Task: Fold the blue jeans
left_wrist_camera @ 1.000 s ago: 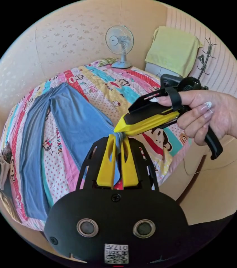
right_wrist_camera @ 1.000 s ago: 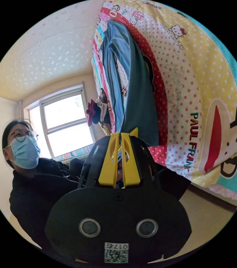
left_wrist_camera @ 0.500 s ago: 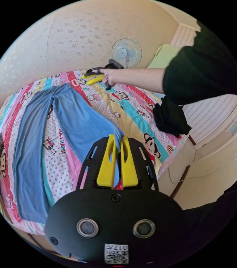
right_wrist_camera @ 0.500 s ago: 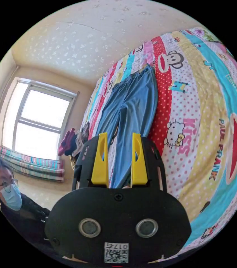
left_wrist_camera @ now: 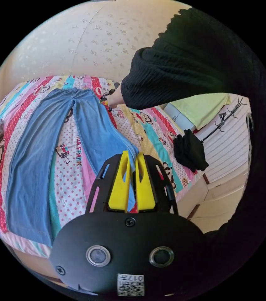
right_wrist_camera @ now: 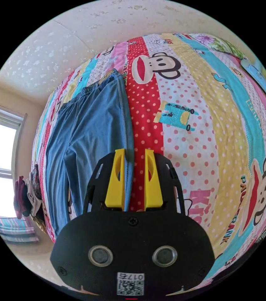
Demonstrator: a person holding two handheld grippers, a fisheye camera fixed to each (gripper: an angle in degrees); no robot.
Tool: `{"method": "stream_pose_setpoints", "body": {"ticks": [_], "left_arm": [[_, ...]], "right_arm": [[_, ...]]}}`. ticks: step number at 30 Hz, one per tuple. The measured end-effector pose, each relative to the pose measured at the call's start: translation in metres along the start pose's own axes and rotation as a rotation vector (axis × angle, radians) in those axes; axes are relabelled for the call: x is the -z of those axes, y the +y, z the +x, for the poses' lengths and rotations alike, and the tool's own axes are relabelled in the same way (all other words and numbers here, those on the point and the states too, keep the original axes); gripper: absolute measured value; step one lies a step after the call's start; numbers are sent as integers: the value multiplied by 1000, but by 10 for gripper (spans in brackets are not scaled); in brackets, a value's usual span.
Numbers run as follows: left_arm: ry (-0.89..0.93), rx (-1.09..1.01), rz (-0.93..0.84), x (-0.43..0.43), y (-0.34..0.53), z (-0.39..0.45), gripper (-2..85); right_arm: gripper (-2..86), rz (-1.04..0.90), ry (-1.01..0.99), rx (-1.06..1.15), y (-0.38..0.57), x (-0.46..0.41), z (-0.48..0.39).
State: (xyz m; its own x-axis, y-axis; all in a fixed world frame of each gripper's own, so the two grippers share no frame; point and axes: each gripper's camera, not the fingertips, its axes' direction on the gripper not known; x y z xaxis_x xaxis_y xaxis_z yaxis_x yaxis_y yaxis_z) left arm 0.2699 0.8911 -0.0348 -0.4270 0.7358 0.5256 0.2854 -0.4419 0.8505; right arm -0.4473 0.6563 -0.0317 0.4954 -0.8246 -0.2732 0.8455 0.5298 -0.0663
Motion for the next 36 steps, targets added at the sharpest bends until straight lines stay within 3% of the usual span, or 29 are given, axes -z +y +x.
{"method": "stream_pose_setpoints", "body": {"ticks": [6, 10, 16, 22, 26, 31, 36], "left_arm": [[67, 113, 33, -5, 46, -38, 41], [126, 242, 46, -6, 83, -74, 12], [470, 568, 174, -11, 174, -162, 7], [516, 790, 261, -12, 283, -240, 9], [670, 955, 370, -29, 360, -296, 8], [696, 1073, 329, -69, 433, -340, 9], [673, 1106, 307, -103, 491, -356, 11]], "right_arm": [[19, 67, -140, 64, 7, 25, -33], [13, 160, -157, 199, 7, 58, -109], [12, 176, -127, 312, 11, 70, -254], [15, 175, 13, 458, 31, 32, -392], [23, 145, 64, 415, 41, -23, -449], [39, 138, 60, 346, 60, -70, -477], [51, 142, 2, 431, 79, -69, -495]]}}
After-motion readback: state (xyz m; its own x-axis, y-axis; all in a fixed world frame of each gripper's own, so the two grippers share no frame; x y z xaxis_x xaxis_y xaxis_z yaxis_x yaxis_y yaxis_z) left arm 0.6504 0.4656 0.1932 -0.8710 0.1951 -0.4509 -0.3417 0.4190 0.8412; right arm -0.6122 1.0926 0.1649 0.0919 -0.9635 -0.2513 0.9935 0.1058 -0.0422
